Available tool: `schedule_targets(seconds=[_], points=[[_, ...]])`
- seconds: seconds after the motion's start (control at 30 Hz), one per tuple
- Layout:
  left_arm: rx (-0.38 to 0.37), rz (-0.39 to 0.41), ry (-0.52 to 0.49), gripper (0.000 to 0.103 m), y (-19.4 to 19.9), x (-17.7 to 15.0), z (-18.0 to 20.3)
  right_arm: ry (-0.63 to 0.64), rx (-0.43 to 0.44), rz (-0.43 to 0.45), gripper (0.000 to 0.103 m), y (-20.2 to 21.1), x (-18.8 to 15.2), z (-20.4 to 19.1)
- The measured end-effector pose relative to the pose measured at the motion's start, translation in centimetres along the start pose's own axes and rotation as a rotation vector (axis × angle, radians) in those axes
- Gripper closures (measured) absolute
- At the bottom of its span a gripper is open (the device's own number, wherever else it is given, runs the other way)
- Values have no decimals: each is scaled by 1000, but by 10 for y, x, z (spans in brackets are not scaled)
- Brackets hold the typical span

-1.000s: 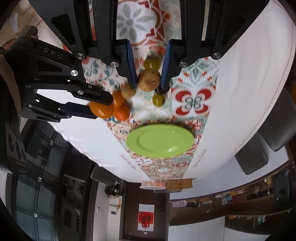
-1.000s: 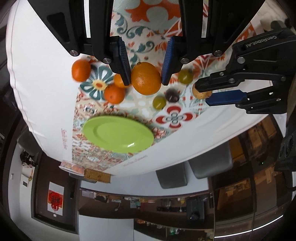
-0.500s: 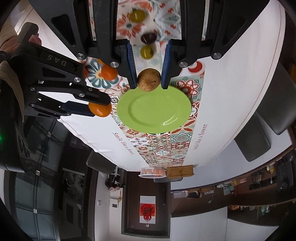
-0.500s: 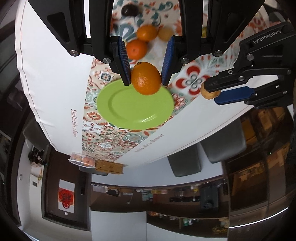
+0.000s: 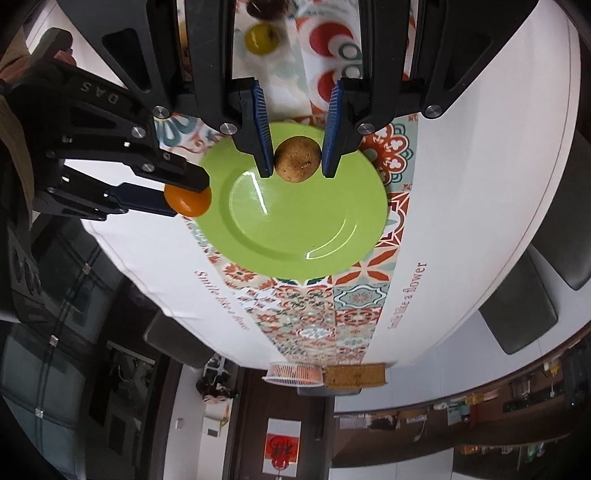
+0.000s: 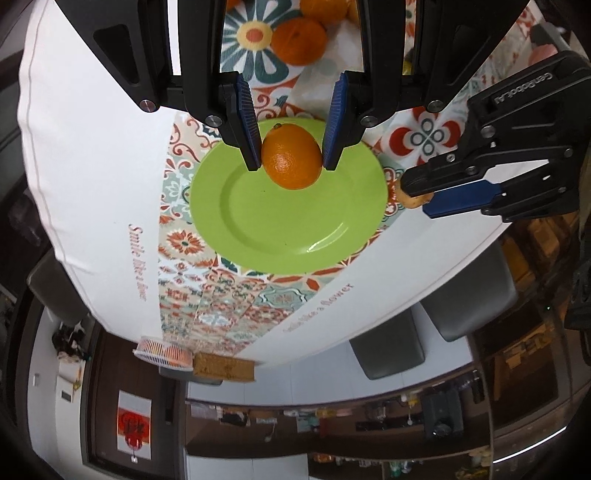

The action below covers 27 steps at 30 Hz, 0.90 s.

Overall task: Organize fruits
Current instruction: 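Lower the brown fruit onto the green plate with the left gripper while the right gripper releases the orange there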

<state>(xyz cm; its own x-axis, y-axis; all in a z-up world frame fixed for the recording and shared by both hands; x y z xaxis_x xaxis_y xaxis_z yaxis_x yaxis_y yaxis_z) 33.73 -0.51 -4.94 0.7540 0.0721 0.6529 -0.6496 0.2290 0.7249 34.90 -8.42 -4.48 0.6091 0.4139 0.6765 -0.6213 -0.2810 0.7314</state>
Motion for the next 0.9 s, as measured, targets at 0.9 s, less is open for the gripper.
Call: schedule_targets(seconds=[0.9], points=[[64,8,70,63,-3,8,-17,-60,-58,-24,59,-14,1,15]])
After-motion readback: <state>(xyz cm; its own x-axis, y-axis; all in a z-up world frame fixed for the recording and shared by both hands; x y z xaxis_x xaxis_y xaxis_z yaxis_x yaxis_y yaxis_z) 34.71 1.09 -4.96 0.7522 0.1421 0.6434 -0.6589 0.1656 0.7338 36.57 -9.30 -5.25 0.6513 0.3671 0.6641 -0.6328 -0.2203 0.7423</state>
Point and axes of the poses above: each gripper's, at about its wrist camera, not at the fingertips, and y roughly against the way its jaws point, z to its right, x to its top, the point moved 8 cm from there along -y, roughly the way its jaws point, and after that the axes turned 12 degrees about y, right-handed, at the moved point
